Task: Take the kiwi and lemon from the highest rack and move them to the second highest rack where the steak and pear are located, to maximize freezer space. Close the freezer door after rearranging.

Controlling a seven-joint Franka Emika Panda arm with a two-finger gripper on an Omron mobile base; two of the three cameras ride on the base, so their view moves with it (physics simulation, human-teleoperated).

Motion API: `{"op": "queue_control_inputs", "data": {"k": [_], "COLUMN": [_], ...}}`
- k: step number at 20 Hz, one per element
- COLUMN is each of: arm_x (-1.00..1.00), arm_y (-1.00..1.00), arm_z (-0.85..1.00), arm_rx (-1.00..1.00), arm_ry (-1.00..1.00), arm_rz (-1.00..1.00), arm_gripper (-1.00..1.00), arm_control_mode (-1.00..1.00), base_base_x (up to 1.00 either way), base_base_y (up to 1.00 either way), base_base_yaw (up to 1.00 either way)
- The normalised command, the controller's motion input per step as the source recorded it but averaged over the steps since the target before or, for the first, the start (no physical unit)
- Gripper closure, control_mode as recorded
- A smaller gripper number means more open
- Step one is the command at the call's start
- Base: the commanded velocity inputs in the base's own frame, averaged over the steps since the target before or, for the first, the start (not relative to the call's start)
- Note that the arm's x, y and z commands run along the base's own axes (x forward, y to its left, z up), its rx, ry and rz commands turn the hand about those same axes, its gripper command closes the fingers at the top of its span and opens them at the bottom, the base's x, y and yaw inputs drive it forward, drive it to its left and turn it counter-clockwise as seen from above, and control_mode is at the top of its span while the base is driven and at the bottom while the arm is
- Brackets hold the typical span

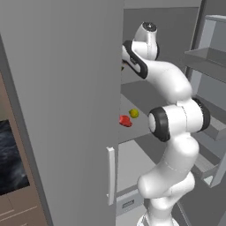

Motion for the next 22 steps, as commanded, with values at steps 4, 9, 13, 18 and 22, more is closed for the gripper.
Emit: {"op": "queue_control_inputs", "data": {"k": [4,9,13,18,22], "arm_x": [0.29,0.06,-0.01,-0.57,-1.00], "arm_y": [0.04,0.20,0.16,0.00,0.00], "arm_z": [-0.05,-0.21,-0.29,-0.17,-0.07], "arm_rx": [0.00,-0.01,0.00,-0.01,0.00], "arm_ry": [0.00,0.00,0.00,-0.29,-0.48], "arm_rz": [0.00,0.00,0.00,0.00,0.00], "arm_gripper": [-1.00,1.00,1.00,1.00,1.00], "arm_control_mode": [-1.00,-1.00,-1.00,-1.00,-1.00], "base_base_x": [0.00,0.00,0.00,0.00,0.00], "base_base_y": [0.00,0.00,0.00,0.00,0.00], "base_base_yaw": [0.00,0.00,0.00,0.00,0.00]}}
